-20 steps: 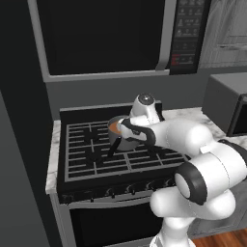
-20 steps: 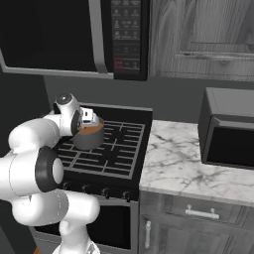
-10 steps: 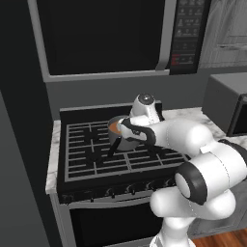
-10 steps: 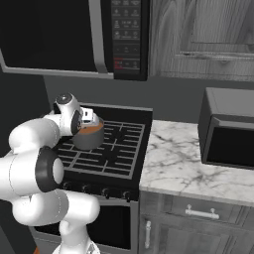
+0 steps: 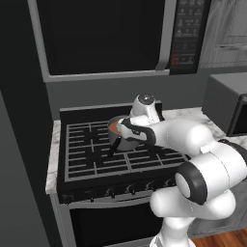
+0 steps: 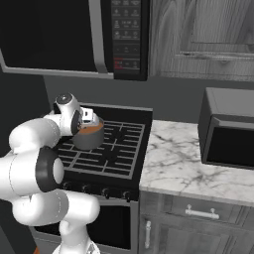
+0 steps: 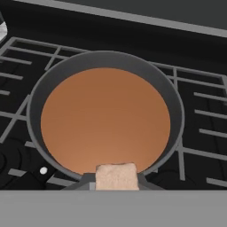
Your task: Pick up the sugar cube(s) and place them in the saucepan with hot chocolate.
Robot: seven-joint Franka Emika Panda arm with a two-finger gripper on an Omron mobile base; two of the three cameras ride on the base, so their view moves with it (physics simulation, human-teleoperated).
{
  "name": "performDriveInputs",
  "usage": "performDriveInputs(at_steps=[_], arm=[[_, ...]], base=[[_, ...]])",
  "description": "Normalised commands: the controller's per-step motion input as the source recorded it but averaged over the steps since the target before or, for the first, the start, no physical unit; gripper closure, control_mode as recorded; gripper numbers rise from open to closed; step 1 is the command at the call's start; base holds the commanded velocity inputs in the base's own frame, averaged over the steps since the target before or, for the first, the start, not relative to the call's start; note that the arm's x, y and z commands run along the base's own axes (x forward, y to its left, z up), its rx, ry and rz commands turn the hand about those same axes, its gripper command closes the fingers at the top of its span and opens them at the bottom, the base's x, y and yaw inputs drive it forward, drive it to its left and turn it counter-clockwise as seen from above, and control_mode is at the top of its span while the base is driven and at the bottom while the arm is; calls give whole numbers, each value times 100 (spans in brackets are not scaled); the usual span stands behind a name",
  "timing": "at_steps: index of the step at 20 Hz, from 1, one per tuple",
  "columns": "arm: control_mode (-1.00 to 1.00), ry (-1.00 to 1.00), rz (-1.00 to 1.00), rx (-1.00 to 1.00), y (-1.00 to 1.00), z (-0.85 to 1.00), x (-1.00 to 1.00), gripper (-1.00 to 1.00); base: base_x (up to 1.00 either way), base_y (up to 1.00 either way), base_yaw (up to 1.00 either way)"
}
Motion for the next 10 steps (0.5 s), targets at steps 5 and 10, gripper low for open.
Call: performDriveInputs(at_steps=[5,10], arm=[[-100,0,0,0,0,0,5,100],[-100,4,0,0,0,0,1,100]], base=[[0,0,0],[0,0,0]])
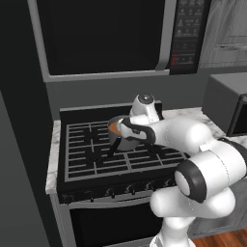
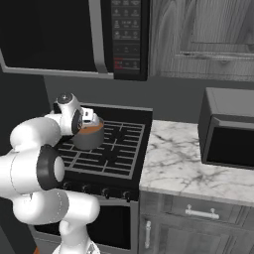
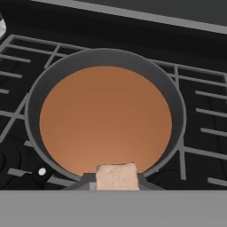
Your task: Pick up the sugar cube(s) and place them in the saucepan with hot chocolate.
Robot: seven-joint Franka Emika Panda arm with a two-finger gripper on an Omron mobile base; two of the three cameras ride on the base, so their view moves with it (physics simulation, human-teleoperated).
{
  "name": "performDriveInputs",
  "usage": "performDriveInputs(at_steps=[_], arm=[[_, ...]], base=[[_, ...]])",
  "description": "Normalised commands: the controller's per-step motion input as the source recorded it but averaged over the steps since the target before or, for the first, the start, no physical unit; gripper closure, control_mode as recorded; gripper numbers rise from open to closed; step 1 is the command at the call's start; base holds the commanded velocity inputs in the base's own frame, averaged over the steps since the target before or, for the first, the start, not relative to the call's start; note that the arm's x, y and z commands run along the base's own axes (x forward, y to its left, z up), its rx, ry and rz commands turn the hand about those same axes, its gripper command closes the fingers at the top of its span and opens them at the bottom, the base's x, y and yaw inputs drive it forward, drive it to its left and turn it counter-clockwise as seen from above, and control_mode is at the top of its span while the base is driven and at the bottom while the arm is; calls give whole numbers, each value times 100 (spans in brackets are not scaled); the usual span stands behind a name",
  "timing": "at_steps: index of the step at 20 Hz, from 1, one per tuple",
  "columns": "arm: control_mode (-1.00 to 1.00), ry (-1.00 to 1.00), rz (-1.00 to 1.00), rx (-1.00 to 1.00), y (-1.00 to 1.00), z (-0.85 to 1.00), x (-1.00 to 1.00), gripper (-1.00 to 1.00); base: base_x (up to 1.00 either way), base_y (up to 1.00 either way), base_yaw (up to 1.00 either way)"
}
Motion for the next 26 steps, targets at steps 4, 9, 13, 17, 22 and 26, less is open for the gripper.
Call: performDriveInputs(at_steps=[4,9,13,17,22,26], arm=[[-100,5,0,0,0,0,5,100],[-100,7,0,0,0,0,0,100],[-100,0,0,0,5,0,12,100],[-100,0,0,0,24,0,40,100],[-100,2,0,0,19,0,34,100],[-100,5,0,0,22,-1,17,100]], base=[[0,0,0],[0,0,0],[0,0,0],[0,0,0],[0,0,0],[0,0,0]])
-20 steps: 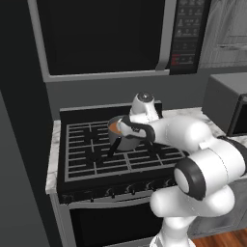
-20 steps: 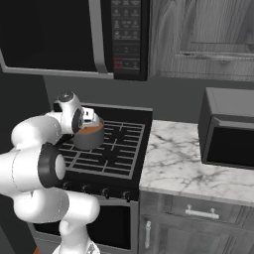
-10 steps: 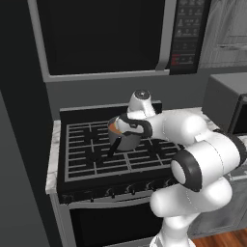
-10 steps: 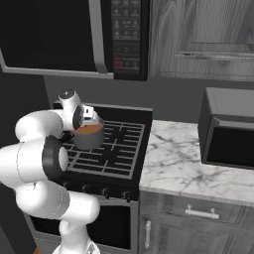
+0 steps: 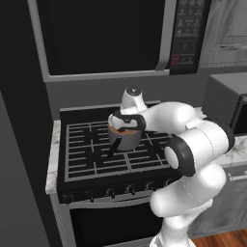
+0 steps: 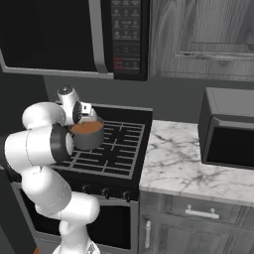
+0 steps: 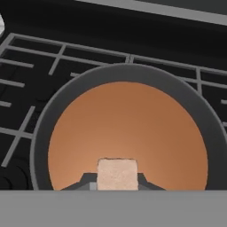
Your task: Pick up the sugar cube(s) and place them in the saucepan with hot chocolate.
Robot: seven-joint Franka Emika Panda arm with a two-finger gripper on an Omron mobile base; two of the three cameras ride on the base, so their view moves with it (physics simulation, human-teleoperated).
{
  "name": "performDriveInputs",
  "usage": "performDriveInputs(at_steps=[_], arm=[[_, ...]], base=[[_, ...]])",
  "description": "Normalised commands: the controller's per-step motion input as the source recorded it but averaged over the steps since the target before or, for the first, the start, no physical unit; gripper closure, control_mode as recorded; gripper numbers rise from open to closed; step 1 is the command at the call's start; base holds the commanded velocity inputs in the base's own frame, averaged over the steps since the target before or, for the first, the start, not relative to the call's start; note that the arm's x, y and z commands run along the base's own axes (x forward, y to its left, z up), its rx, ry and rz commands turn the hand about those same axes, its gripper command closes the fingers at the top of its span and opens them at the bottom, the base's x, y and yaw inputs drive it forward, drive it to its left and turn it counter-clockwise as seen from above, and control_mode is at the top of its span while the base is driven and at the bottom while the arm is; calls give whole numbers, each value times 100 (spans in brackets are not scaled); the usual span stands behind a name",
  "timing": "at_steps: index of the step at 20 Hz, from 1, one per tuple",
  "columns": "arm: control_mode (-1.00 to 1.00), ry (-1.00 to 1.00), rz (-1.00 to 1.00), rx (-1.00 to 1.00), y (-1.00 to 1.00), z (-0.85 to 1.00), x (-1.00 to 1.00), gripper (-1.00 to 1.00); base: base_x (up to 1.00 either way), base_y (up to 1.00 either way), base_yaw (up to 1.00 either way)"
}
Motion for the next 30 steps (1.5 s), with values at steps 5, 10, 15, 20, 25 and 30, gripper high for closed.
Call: performDriveInputs(at_steps=[5,10,15,20,25,30], arm=[[-100,1,0,0,3,-6,0,100],[-100,0,0,0,0,-10,0,100],[-100,0,0,0,0,-26,0,100],[-100,0,0,0,0,-11,0,100],[-100,0,0,0,0,0,0,-100],[-100,0,0,0,0,0,0,-100]], base=[[0,0,0],[0,0,0],[0,0,0],[0,0,0],[0,0,0],[0,0,0]])
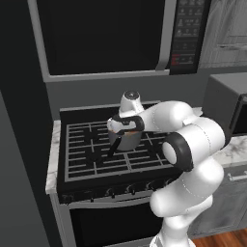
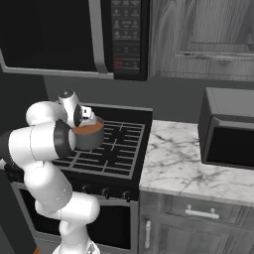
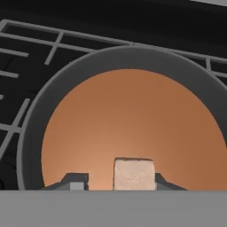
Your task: Pick up the sugar cube(s) and place them in the saucepan with hot chocolate.
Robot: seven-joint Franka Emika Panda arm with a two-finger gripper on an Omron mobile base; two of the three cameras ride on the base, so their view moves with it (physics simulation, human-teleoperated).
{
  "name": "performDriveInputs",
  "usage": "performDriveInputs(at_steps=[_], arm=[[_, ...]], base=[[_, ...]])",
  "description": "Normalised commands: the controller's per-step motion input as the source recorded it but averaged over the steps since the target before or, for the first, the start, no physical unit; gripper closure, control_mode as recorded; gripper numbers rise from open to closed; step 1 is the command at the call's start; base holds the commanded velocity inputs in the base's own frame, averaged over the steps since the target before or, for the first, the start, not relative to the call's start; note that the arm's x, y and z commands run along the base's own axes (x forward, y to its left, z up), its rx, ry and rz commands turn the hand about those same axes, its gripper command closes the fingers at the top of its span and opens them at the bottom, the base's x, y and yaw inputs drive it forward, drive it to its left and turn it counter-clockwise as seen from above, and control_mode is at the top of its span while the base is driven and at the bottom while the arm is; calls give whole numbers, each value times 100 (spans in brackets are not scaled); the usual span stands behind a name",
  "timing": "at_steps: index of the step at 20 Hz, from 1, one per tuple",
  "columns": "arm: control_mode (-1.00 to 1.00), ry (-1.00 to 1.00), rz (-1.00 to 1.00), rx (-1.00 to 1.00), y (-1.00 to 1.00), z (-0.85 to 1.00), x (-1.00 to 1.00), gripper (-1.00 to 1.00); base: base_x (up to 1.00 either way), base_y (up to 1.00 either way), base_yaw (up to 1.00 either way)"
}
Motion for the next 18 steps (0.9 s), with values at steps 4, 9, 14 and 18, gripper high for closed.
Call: performDriveInputs(at_steps=[4,9,14,18], arm=[[-100,0,0,0,-1,0,1,-100],[-100,0,0,0,-3,0,5,-100],[-100,0,0,0,-7,14,0,-100],[-100,0,0,0,-11,34,0,-100]], base=[[0,0,0],[0,0,0],[0,0,0],[0,0,0]])
